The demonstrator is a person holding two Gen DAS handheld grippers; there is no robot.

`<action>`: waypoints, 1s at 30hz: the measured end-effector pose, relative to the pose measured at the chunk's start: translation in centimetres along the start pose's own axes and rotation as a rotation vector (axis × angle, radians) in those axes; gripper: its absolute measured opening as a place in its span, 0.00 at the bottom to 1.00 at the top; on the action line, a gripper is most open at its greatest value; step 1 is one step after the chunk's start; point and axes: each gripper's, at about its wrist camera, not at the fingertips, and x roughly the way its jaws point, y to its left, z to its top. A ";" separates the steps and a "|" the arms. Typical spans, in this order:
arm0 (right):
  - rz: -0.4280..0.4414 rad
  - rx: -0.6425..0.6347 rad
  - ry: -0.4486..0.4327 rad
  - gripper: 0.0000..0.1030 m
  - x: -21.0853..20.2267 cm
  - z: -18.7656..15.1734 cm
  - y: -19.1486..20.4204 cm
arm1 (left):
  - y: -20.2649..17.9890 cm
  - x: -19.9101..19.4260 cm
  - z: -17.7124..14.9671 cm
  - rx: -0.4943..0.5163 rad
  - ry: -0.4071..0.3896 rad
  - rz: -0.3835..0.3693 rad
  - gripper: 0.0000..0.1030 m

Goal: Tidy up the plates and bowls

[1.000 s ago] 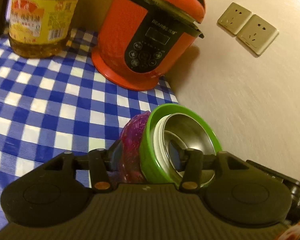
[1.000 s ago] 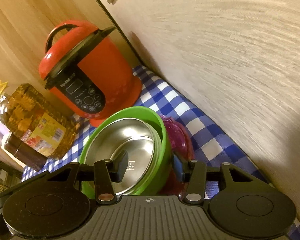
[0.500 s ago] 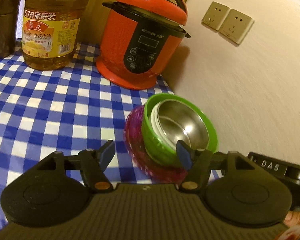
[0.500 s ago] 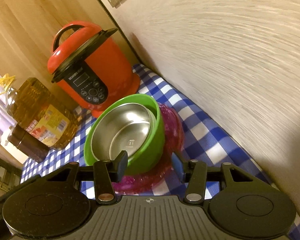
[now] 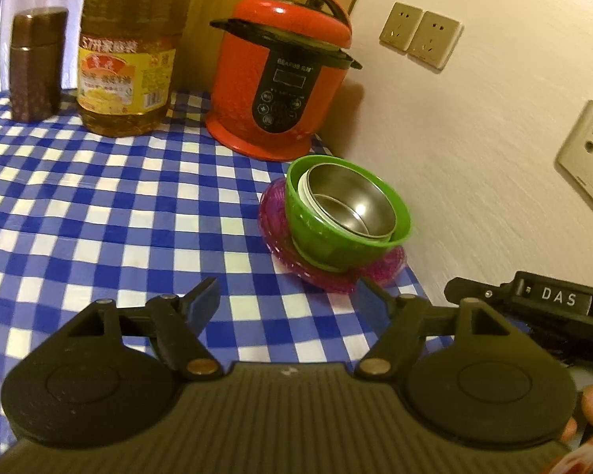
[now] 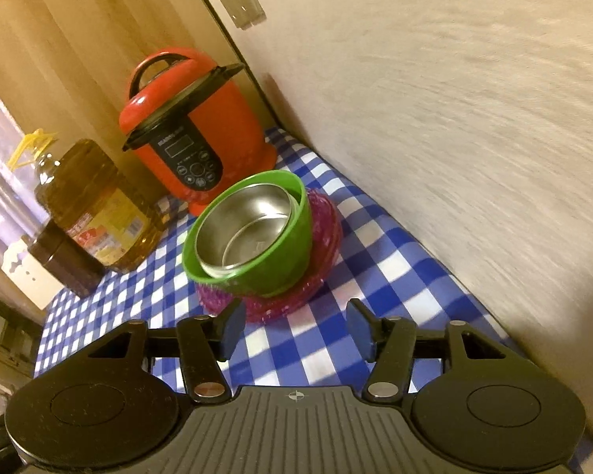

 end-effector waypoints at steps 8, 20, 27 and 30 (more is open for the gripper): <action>-0.011 -0.089 -0.022 0.57 -4.2 -2.8 0.6 | -0.9 -4.2 -2.7 0.019 0.001 0.016 0.72; -0.012 -0.210 -0.028 0.57 -10.0 -7.0 1.6 | -2.5 -10.6 -6.0 0.081 0.007 0.043 0.72; -0.001 -0.248 -0.036 0.57 -13.0 -9.1 2.4 | -3.7 -13.5 -7.6 0.142 -0.004 0.063 0.72; -0.007 -0.270 -0.049 0.57 -14.1 -9.6 2.8 | -4.0 -14.4 -8.1 0.143 -0.004 0.064 0.72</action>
